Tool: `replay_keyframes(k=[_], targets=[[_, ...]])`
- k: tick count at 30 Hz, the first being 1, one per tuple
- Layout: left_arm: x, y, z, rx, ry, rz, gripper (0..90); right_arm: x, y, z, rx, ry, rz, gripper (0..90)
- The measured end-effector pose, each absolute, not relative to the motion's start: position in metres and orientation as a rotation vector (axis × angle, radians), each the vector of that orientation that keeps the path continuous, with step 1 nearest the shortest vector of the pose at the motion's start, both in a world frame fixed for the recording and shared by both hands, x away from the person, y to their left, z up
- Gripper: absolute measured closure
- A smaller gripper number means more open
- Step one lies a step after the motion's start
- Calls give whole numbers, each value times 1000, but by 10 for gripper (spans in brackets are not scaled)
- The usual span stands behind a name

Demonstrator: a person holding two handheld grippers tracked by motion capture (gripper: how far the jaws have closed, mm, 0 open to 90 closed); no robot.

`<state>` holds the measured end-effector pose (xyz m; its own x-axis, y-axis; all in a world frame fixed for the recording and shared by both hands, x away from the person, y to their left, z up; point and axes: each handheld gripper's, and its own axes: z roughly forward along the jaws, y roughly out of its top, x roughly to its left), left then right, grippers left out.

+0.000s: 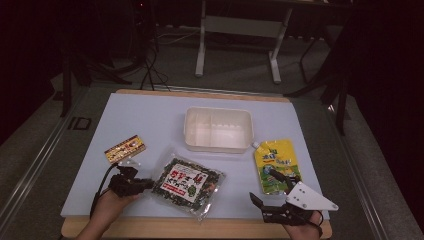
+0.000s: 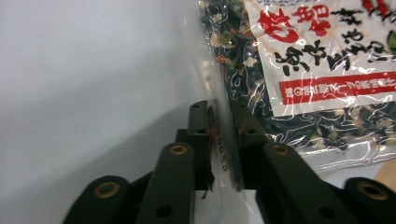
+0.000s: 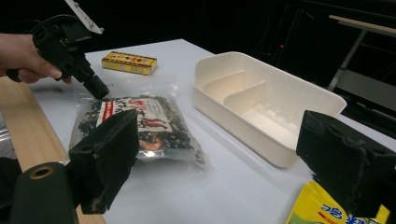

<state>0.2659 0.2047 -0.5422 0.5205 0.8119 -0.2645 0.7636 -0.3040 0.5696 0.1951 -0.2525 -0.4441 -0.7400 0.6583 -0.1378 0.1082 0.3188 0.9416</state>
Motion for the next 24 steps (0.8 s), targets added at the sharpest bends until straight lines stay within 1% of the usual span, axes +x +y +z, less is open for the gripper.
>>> replay_keyframes(k=[1, 2, 5, 8, 9, 13, 17, 24], targets=[[266, 203, -545, 2104, 1276, 92, 889, 195, -253, -444, 677, 2083, 1433, 130], [266, 203, -545, 2104, 1276, 92, 893, 195, -253, -444, 679, 2084, 1435, 130], [266, 205, -543, 2065, 1317, 81, 895, 196, -253, -444, 680, 2083, 1434, 130], [265, 211, -537, 2017, 1320, 53, 897, 196, -254, -444, 688, 2077, 1436, 130], [264, 211, -533, 2023, 1319, 79, 897, 196, -255, -444, 693, 2074, 1439, 130], [261, 215, -522, 2015, 1309, 106, 897, 197, -255, -443, 701, 2070, 1447, 130], [259, 219, -518, 1988, 1311, 94, 897, 197, -257, -443, 720, 2074, 1465, 129], [254, 221, -497, 1964, 1282, 129, 897, 200, -259, -441, 756, 2068, 1474, 120]])
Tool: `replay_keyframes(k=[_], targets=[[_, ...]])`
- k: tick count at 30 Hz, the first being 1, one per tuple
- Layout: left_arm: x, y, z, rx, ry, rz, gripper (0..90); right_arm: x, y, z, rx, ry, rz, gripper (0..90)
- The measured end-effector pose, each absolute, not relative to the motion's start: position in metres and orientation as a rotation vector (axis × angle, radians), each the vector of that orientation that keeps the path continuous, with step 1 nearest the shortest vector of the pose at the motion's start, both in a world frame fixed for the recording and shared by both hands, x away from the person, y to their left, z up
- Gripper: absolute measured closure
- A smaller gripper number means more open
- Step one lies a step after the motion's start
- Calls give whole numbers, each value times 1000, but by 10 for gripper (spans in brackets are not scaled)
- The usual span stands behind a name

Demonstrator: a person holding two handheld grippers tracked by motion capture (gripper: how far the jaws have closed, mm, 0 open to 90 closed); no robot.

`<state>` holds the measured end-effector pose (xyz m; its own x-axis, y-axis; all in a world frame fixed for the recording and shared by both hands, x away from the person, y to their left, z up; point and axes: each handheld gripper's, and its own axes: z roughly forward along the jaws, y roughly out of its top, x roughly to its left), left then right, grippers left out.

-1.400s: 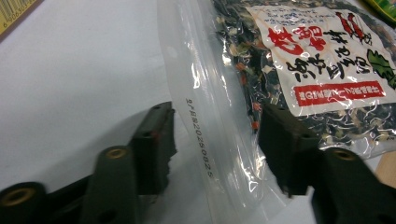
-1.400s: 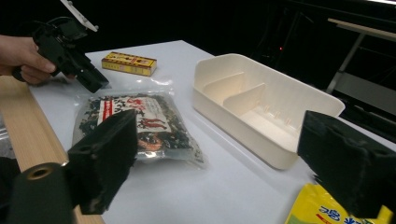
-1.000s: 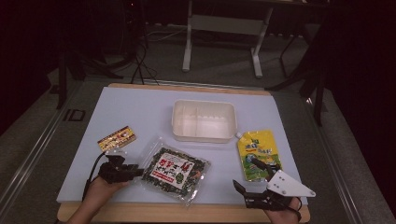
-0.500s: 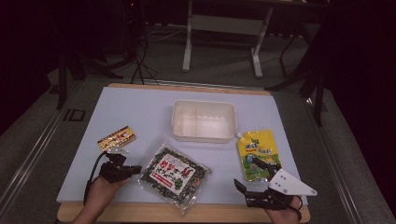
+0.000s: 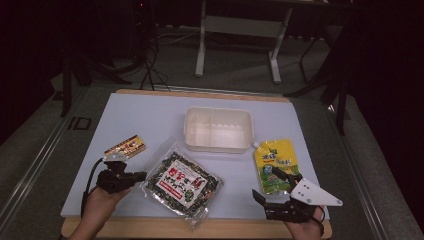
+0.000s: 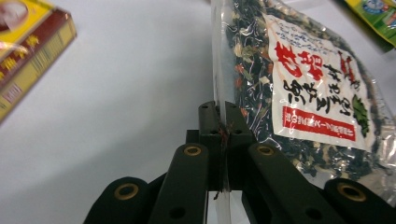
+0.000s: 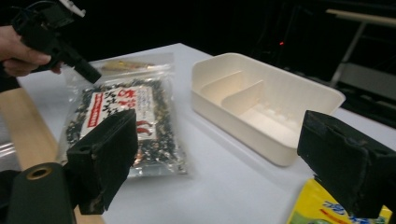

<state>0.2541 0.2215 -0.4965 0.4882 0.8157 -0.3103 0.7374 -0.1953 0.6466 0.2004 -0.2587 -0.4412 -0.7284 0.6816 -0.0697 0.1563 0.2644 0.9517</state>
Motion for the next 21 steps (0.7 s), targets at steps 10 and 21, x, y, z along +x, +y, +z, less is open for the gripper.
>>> replay_keyframes(k=[10, 21], targets=[[245, 211, -460, 1933, 1207, 163, 897, 201, -263, -438, 744, 2073, 1522, 97], [241, 188, -441, 1954, 1112, 153, 898, 200, -264, -437, 744, 2075, 1502, 118]])
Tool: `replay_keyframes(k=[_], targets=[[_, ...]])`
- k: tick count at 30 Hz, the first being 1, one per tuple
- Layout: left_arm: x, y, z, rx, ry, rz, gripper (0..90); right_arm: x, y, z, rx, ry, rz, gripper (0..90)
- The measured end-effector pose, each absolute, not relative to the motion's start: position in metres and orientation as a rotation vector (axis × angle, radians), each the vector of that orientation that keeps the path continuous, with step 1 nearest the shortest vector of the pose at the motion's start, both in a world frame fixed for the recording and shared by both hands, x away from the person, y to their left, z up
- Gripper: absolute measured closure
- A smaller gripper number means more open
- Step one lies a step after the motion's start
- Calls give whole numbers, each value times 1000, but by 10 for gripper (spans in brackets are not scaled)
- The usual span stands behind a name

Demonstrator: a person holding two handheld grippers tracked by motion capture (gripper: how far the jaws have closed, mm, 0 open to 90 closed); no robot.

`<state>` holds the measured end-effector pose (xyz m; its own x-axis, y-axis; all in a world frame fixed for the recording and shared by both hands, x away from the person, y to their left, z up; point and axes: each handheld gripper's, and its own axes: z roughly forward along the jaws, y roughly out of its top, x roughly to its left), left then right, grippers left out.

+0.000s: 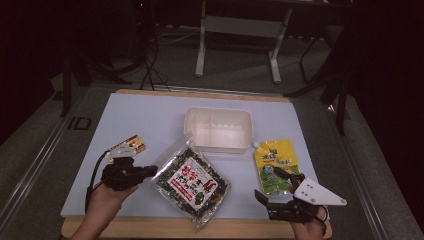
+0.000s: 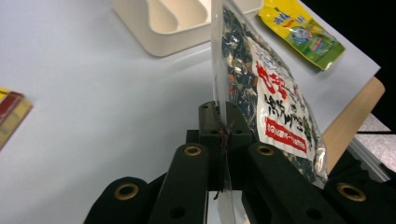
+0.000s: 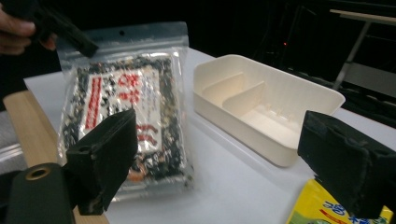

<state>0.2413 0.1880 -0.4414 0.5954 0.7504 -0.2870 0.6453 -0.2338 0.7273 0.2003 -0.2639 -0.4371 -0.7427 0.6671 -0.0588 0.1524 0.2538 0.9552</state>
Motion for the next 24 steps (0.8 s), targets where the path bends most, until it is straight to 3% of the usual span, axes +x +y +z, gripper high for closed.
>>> replay_keyframes(k=[12, 24], targets=[[229, 165, -400, 1978, 928, 212, 897, 204, -270, -434, 731, 2071, 1515, 128], [218, 143, -363, 2026, 607, 278, 897, 205, -266, -433, 748, 2152, 1547, 101]])
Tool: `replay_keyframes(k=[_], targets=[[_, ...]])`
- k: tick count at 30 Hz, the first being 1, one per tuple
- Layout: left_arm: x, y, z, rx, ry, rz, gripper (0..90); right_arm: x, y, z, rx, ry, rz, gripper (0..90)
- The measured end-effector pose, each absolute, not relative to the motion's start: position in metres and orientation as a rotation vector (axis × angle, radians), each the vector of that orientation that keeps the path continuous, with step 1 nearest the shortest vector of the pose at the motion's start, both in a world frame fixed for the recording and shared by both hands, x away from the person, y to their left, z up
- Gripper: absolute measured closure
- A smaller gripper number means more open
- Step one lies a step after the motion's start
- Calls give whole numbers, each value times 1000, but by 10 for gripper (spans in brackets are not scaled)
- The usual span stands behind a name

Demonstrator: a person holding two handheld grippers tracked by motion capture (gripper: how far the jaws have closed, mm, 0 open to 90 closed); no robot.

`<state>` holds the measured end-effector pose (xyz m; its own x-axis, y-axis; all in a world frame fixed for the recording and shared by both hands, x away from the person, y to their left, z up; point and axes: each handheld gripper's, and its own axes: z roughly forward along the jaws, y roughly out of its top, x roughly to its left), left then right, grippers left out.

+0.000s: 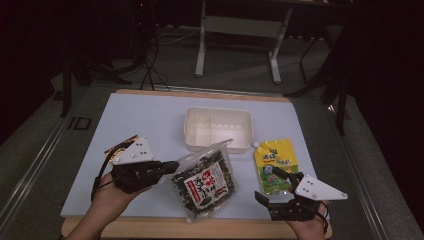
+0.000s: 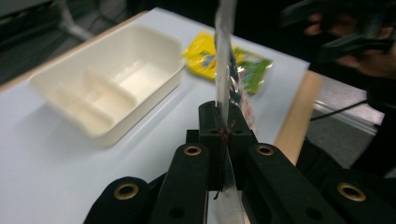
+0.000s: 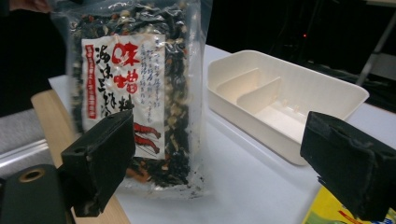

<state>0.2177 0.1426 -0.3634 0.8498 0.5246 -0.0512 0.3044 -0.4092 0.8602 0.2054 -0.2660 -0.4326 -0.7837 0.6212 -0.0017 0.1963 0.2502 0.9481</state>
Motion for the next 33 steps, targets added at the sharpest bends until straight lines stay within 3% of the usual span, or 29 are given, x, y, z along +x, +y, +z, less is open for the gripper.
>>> replay_keyframes(k=[4, 10, 25, 30, 31, 33], targets=[[218, 136, -358, 2035, 474, 326, 897, 208, -261, -426, 714, 2193, 1581, 127], [227, 141, -351, 2001, 412, 344, 896, 217, -259, -414, 683, 2224, 1613, 147], [241, 133, -338, 1965, 181, 212, 895, 248, -240, -401, 592, 2362, 1662, 179], [244, 129, -337, 1947, 165, 190, 894, 264, -229, -400, 475, 2494, 1700, 294], [246, 128, -337, 1954, 169, 191, 894, 270, -229, -399, 424, 2568, 1716, 450], [247, 128, -337, 1954, 173, 188, 894, 271, -229, -399, 410, 2577, 1719, 492]])
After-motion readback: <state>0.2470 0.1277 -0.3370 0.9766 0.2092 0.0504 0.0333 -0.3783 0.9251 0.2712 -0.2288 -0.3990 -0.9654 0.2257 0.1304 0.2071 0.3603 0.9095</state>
